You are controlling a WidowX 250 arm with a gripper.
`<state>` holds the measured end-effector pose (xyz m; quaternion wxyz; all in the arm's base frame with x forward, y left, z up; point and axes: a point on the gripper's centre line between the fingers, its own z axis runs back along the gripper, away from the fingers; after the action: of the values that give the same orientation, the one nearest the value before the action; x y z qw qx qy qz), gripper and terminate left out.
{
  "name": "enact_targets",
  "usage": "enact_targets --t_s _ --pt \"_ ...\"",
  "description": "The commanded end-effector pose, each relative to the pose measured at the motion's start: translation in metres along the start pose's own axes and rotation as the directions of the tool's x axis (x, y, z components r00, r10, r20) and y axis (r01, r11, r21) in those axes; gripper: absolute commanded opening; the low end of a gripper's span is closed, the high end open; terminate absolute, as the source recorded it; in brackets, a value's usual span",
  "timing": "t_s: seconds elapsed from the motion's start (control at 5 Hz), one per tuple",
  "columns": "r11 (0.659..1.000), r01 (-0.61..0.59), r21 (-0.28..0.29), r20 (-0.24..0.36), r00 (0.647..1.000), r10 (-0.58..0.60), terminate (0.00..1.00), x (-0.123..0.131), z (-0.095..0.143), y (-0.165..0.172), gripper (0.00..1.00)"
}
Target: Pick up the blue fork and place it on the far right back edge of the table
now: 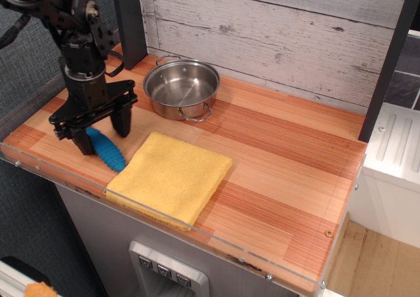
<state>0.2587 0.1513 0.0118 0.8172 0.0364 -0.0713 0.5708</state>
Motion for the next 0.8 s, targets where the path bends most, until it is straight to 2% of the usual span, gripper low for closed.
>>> enact_targets --t_s 0.0,0.2,0.4,0.6 --pt "1.000 0.018 -0.006 0.023 1.000 -0.018 0.00 -0.007 0.020 0.007 0.00" --pt "0.999 0.041 0.020 0.040 0.998 -0.042 0.00 -0.004 0.033 0.009 0.00" --pt "0.994 0.074 0.085 0.062 0.995 -0.079 0.00 -0.003 0.052 0.007 0.00" --pt "0.991 0.079 0.105 0.107 0.990 -0.090 0.00 -0.007 0.076 0.006 0.00"
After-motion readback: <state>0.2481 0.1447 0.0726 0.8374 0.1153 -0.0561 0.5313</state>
